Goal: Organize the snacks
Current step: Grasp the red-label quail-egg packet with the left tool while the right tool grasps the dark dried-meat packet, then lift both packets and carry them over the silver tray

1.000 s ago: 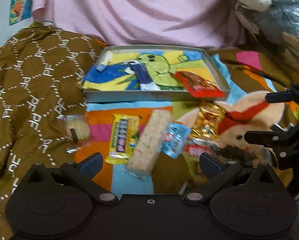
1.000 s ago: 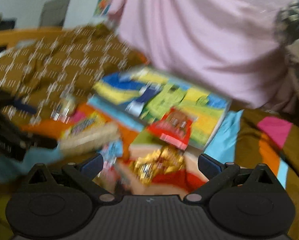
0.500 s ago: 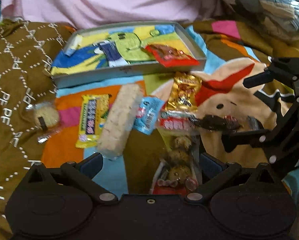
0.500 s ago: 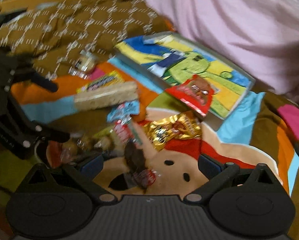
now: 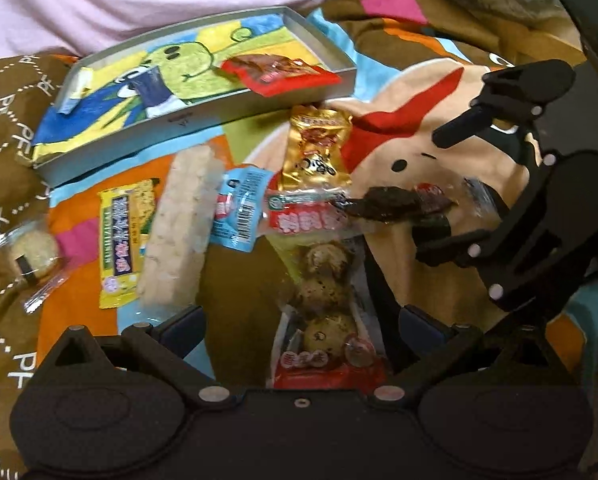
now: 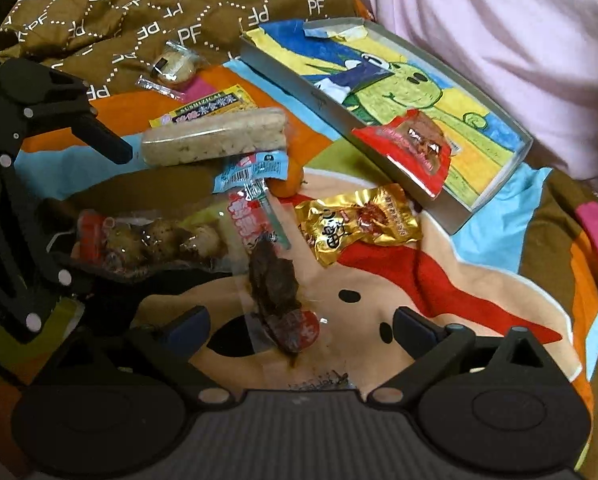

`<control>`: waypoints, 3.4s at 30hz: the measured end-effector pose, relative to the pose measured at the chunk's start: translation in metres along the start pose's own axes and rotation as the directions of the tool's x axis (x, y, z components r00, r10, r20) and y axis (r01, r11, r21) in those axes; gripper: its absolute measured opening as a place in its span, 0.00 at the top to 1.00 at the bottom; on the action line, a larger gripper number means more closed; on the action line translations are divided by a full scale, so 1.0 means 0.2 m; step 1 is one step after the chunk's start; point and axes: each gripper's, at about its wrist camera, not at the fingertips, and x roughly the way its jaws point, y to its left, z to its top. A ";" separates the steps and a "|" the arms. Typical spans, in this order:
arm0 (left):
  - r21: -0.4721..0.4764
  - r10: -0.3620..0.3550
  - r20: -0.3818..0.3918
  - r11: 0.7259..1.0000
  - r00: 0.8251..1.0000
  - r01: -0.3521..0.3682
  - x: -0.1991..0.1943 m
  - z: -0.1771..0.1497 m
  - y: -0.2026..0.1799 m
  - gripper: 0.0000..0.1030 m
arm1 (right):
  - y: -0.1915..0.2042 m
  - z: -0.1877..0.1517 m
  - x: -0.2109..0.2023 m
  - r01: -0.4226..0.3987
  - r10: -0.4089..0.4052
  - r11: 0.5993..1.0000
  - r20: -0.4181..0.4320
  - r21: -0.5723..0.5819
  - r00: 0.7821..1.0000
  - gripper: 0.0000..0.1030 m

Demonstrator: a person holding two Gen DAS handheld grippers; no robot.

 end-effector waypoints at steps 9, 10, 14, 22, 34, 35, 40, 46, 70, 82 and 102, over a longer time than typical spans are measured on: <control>-0.040 -0.040 -0.023 0.998 0.999 0.039 0.05 0.02 0.05 0.12 | 0.00 0.00 0.04 -0.022 0.022 1.000 -0.020 0.001 1.000 0.13; -0.042 -0.047 -0.024 0.998 0.999 0.046 0.05 0.02 0.06 0.14 | 0.00 0.00 0.05 -0.025 0.025 1.000 -0.023 -0.001 0.999 0.14; -0.055 -0.073 -0.028 0.996 0.997 0.072 0.05 0.04 0.07 0.20 | -0.01 0.00 0.07 -0.036 0.036 0.999 -0.036 -0.001 0.999 0.16; -0.077 -0.073 -0.067 0.995 0.995 0.067 0.11 0.09 0.04 0.26 | -0.02 0.00 0.09 -0.054 0.055 0.998 -0.040 0.024 0.998 0.19; -0.133 -0.081 -0.120 0.989 0.989 0.064 0.17 0.15 0.05 0.48 | -0.05 0.00 0.10 -0.053 0.054 0.995 -0.011 0.086 0.998 0.37; -0.141 -0.081 -0.121 0.988 0.989 0.064 0.16 0.15 0.05 0.49 | -0.04 0.00 0.10 -0.052 0.053 0.995 -0.011 0.083 0.999 0.38; -0.186 -0.078 -0.125 0.981 0.989 0.054 0.14 0.14 0.05 0.51 | -0.02 0.01 0.10 -0.042 0.043 0.998 -0.002 0.056 0.999 0.47; -0.247 -0.083 -0.153 0.968 0.985 0.043 0.09 0.13 0.06 0.53 | 0.03 0.01 0.09 -0.003 0.003 1.000 0.006 -0.016 1.000 0.49; -0.329 0.036 -0.003 0.944 0.999 -0.035 -0.10 0.14 0.06 0.54 | 0.10 0.02 0.00 0.186 -0.171 0.979 0.154 -0.084 0.973 0.52; -0.335 0.094 0.099 0.941 0.991 -0.056 -0.13 0.25 0.07 0.54 | 0.03 0.04 -0.07 0.231 -0.231 0.973 0.240 0.027 0.943 0.52; -0.455 0.243 0.280 0.885 0.929 -0.094 -0.17 0.66 0.28 0.54 | -0.36 0.18 -0.12 0.216 -0.474 0.813 0.400 0.541 0.785 0.52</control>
